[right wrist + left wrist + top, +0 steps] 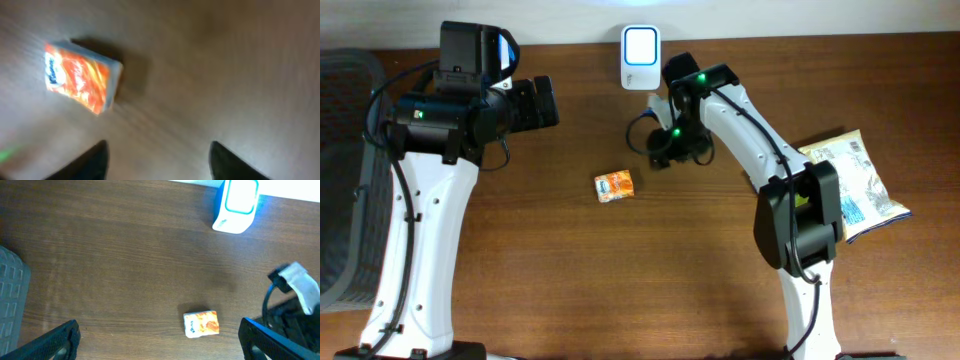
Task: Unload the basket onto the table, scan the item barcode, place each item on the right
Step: 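Reach the right gripper to the orange tissue pack and grasp it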
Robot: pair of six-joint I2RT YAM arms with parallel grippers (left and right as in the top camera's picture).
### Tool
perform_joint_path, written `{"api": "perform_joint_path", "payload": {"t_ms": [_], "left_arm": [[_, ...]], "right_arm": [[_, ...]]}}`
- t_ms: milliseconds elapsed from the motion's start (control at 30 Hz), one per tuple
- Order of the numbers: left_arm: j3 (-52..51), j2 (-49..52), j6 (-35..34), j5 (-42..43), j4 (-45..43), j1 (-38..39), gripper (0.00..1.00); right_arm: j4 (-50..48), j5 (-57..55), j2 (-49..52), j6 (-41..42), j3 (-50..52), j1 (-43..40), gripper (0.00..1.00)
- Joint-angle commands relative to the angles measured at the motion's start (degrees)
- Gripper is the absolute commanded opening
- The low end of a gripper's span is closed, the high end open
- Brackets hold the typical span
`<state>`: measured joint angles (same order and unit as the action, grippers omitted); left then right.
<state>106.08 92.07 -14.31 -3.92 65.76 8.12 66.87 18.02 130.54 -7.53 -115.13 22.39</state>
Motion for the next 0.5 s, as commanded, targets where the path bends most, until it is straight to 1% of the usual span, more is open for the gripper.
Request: {"api": "perform_joint_path", "payload": {"t_ms": [0,100,267,333,467], "left_arm": [[0.24,-0.7,0.72,-0.42,-0.09,-0.04,0.99],[0.24,-0.7,0.72,-0.42,-0.09,-0.04,0.99],[0.24,-0.7,0.72,-0.42,-0.09,-0.04,0.99],[0.24,-0.7,0.72,-0.42,-0.09,-0.04,0.99],[0.24,-0.7,0.72,-0.42,-0.09,-0.04,0.99]], "right_arm": [[-7.43,0.79,-0.28,-12.52,0.07,3.72,0.73],[-12.04,0.76,1.07,-18.78,0.31,6.6,0.73],[-14.4,0.76,4.02,-35.19,0.61,10.36,0.73],[-14.38,0.76,4.92,-38.1,0.61,10.71,0.73],[-14.6,0.74,6.51,-38.77,0.61,10.54,0.74]]}}
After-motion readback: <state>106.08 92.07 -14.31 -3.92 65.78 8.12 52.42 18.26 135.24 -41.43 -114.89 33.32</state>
